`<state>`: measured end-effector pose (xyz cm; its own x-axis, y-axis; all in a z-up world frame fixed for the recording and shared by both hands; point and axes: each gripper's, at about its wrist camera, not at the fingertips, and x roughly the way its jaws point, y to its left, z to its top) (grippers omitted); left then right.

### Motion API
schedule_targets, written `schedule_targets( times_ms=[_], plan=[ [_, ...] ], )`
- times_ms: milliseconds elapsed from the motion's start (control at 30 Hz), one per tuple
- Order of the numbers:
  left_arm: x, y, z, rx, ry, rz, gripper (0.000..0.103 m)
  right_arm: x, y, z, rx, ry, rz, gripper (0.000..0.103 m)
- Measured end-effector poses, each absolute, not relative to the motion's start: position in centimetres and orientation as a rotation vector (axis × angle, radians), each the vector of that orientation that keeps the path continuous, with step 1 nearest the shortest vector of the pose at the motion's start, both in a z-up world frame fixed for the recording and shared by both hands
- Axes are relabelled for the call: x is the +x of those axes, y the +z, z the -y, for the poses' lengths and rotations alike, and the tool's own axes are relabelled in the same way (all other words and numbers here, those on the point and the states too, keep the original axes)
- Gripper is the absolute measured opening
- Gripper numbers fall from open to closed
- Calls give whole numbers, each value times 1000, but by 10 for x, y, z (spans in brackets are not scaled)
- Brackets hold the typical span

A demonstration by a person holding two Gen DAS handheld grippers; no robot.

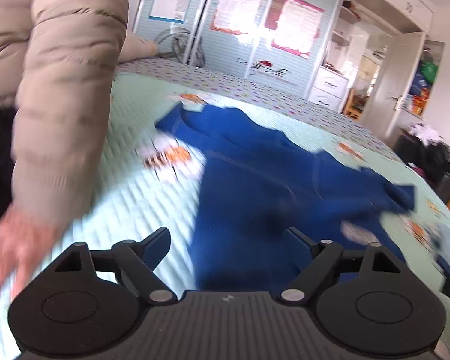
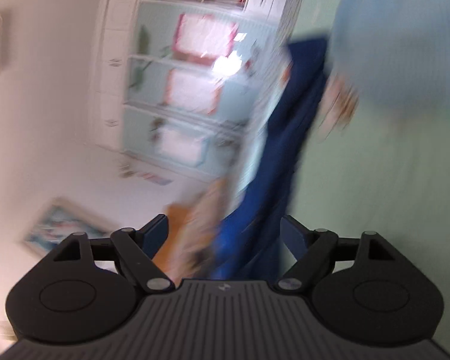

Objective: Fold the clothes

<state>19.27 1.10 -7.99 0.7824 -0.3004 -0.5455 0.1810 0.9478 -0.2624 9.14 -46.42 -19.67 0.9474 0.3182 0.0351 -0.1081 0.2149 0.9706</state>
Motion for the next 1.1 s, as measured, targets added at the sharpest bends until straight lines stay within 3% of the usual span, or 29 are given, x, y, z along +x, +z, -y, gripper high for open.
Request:
schedule_targets(
  times_ms=[300,800,900,1100],
  plan=[
    [125,-92,-8,-269,-366,-677,85,73,-221,361,1519,364,-348,90],
    [105,-95,-31,-362,-347,-682,88,103,-211,327,1511,283,-405,85],
    [104,-94,-28,-361,-350,-676,92,105,-210,326,1512,203,-423,77],
    [104,-94,-30,-377,-328,-665,101,109,-211,319,1512,61,-419,77]
  ],
)
